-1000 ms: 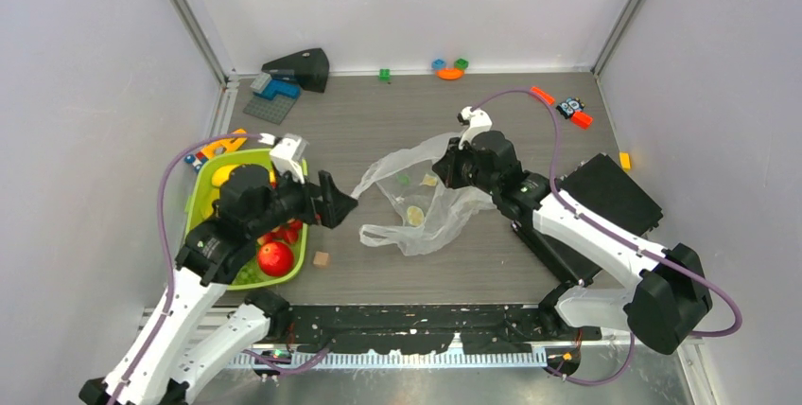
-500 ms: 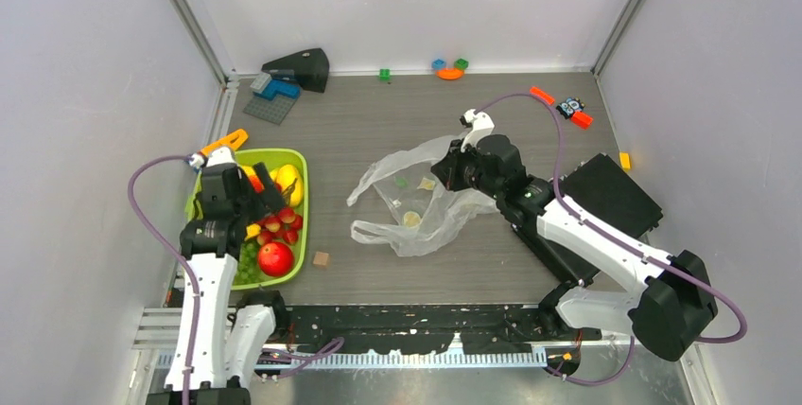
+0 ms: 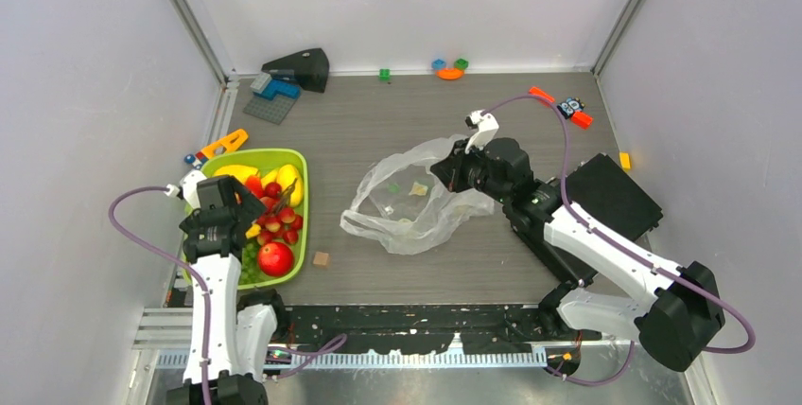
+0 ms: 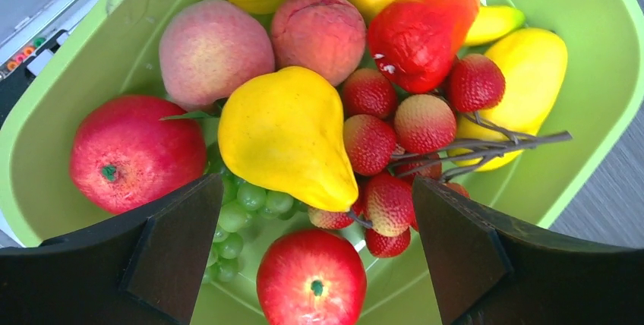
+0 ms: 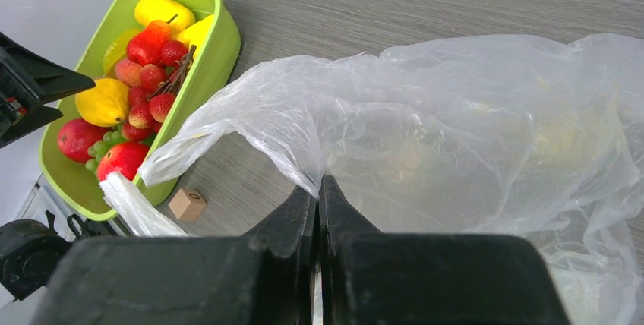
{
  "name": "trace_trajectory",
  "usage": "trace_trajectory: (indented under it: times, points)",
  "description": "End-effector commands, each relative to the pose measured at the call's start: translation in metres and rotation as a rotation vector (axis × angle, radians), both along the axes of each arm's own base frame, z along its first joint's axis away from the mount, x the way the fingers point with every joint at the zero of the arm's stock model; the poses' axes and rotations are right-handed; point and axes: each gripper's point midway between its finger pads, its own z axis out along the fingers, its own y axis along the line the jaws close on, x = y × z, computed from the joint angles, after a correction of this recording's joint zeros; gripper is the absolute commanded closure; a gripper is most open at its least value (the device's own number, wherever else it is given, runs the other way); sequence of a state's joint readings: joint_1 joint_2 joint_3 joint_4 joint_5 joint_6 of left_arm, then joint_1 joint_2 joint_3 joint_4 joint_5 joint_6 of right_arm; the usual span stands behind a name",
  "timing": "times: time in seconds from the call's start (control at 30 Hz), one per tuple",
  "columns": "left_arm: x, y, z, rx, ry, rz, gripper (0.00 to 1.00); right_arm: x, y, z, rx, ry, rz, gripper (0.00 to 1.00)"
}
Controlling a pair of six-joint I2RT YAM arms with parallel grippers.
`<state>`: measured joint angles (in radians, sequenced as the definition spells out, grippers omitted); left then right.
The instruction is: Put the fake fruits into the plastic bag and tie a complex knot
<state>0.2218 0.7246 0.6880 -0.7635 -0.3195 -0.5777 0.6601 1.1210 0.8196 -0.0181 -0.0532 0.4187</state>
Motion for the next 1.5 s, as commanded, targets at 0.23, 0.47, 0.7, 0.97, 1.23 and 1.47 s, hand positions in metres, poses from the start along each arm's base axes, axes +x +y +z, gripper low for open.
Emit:
trace_trajectory:
  times: [0.23, 0.47, 0.7, 0.97, 1.23, 1.47]
  points:
    - [0.023, 0.021, -0.016, -0.04, -0.042, 0.109, 0.01, -0.004, 0.009, 0.019, 0.071, -0.05, 0.04, 0.95]
    - [0.025, 0.023, -0.038, -0.054, -0.043, 0.12, 0.03, -0.006, 0.009, 0.023, 0.081, -0.056, 0.048, 0.95]
    - [0.029, 0.022, -0.038, -0.054, -0.064, 0.102, 0.16, -0.007, 0.009, 0.023, 0.082, -0.058, 0.047, 0.95]
    - [0.033, 0.018, -0.037, -0.053, -0.093, 0.064, 0.44, -0.007, 0.009, 0.023, 0.084, -0.059, 0.05, 0.95]
    - [0.034, 0.015, -0.029, -0.037, -0.124, 0.033, 0.54, -0.008, 0.009, 0.025, 0.087, -0.061, 0.053, 0.95]
    - [0.03, 0.012, -0.002, 0.117, -0.153, -0.019, 0.56, -0.009, 0.009, 0.026, 0.088, -0.062, 0.055, 0.95]
